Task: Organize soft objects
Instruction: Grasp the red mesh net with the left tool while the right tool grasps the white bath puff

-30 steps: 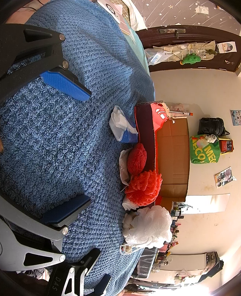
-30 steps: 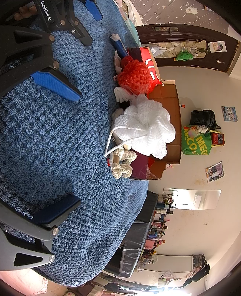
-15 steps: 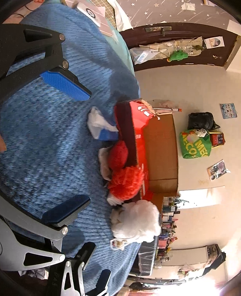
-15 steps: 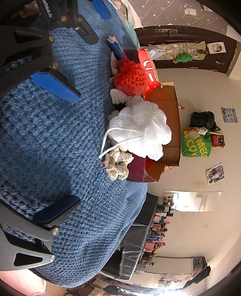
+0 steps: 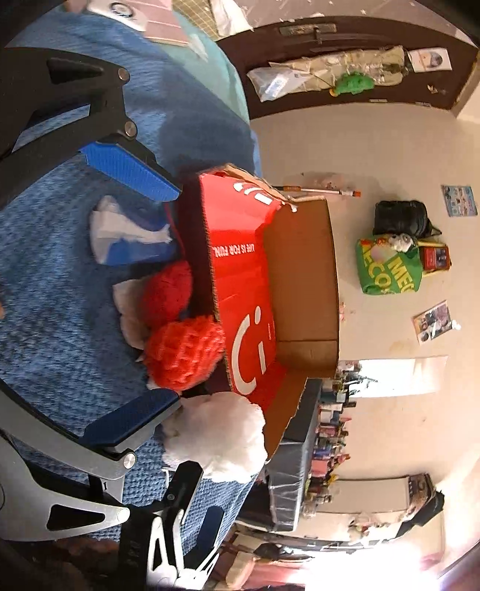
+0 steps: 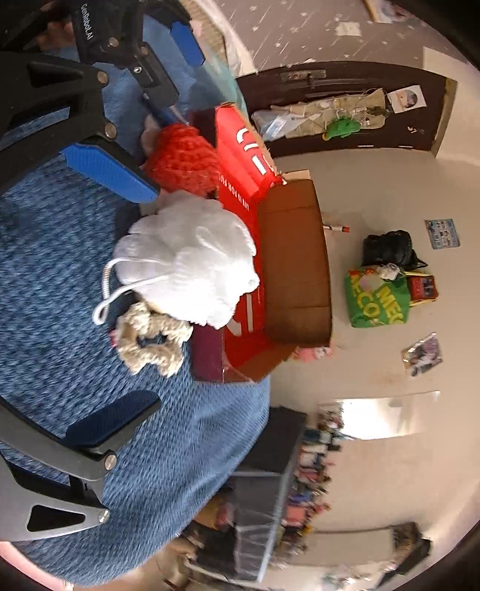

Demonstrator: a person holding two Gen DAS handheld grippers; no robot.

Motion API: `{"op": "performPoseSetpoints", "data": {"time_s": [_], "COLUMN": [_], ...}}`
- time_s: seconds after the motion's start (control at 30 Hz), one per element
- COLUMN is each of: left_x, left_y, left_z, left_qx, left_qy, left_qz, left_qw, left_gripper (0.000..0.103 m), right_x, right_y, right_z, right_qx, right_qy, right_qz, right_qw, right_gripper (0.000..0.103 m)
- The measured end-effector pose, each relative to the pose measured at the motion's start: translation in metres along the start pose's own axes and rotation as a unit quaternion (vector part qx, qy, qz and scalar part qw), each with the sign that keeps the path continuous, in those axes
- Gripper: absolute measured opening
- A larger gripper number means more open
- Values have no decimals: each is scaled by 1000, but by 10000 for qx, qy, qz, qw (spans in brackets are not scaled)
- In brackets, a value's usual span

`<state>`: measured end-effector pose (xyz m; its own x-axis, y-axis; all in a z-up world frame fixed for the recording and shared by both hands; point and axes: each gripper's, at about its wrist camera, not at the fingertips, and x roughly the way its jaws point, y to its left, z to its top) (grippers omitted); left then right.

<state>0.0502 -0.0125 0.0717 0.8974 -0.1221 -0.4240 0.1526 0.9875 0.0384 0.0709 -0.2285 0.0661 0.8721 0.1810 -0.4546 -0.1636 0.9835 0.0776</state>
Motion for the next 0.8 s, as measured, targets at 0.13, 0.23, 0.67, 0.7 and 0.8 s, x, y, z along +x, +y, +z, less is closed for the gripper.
{"op": "performPoseSetpoints", "data": {"time_s": [0.13, 0.23, 0.67, 0.7, 0.8], "left_x": [11, 20, 62, 66, 77], "left_y": [2, -1, -23, -24, -26], "left_z": [14, 20, 27, 27, 22], "left_qx": [61, 102, 460, 485, 469], "left_qy": [186, 343, 1018, 1088, 1335], "left_qz": [-311, -452, -930, -947, -1106], "left_qw": [9993, 9983, 9894, 9884, 9837], "left_gripper": [103, 103, 94, 90, 76], "right_x": [9, 15, 45, 46, 53], "right_y": [-6, -12, -31, -30, -26], "right_z": [12, 23, 41, 41, 39], "right_qx": [89, 127, 395, 363, 316], "right_qy": [145, 243, 699, 716, 874], "right_qz": [210, 377, 1550, 1596, 1769], "right_qw": [9996, 9989, 9846, 9839, 9798], "right_gripper": [103, 103, 100, 99, 92]}}
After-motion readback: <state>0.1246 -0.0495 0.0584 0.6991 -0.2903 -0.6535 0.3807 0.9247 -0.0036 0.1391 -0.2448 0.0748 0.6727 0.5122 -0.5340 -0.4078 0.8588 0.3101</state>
